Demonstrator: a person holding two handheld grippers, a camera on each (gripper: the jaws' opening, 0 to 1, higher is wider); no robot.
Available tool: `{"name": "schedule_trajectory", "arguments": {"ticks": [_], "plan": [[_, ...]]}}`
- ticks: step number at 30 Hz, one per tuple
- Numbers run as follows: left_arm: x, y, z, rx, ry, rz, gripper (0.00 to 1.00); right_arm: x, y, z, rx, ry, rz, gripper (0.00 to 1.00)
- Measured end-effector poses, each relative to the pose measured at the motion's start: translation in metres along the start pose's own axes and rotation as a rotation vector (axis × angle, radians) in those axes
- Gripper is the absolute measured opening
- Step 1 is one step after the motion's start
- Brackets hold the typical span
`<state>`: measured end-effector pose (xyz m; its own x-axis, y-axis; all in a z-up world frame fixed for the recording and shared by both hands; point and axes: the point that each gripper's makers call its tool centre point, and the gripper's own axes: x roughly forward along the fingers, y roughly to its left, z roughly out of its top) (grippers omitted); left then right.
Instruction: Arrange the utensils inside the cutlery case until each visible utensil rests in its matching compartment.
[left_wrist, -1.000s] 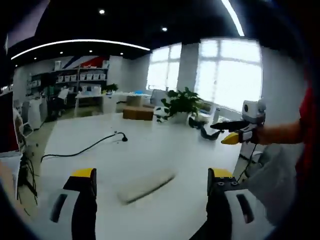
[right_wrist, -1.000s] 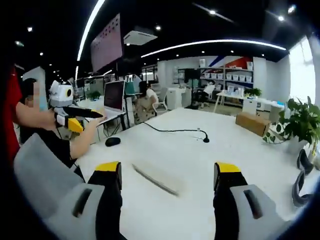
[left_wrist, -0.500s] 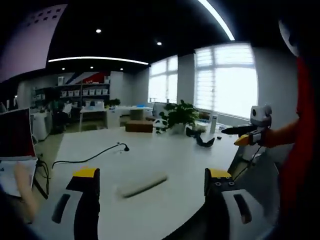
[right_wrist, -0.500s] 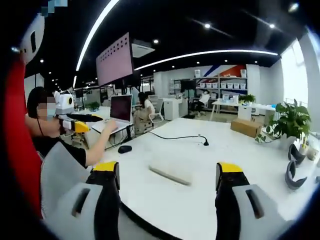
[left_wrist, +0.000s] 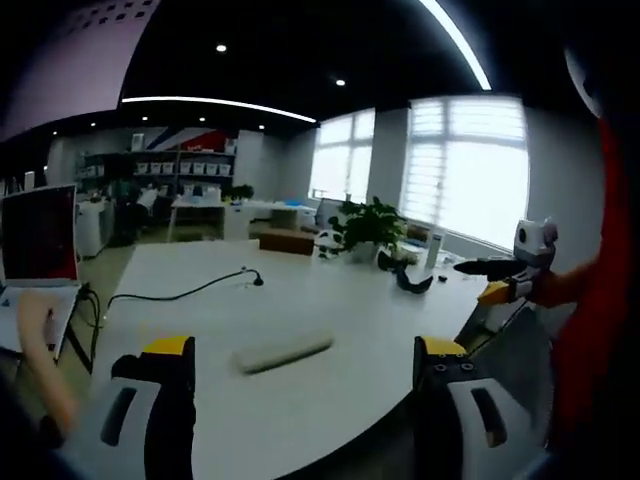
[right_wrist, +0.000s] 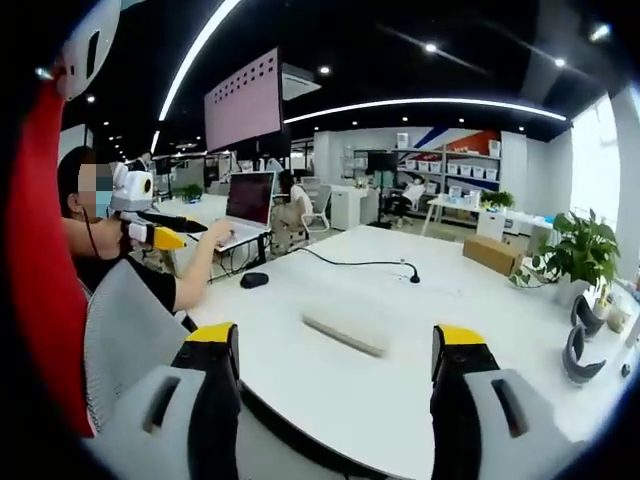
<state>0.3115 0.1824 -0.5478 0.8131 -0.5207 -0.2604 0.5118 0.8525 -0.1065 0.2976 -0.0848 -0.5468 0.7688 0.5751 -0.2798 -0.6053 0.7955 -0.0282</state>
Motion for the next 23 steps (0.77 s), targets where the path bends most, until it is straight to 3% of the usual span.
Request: {"name": "schedule_trajectory", "arguments": {"ticks": [5,23], "plan": [[-0.0032,0.0049,-0.008,-0.001,0.028,0.016,0.91,0.0042,0.0032,-0.0021,-0.016,0.022,-0.005,0.72],[-0.0048,0.0071,-0.0075,0.007,0.024,0.019,0.89,0.0022,-0.0023,-0.0088,-0.054,0.06,-0.042,0.67]]}}
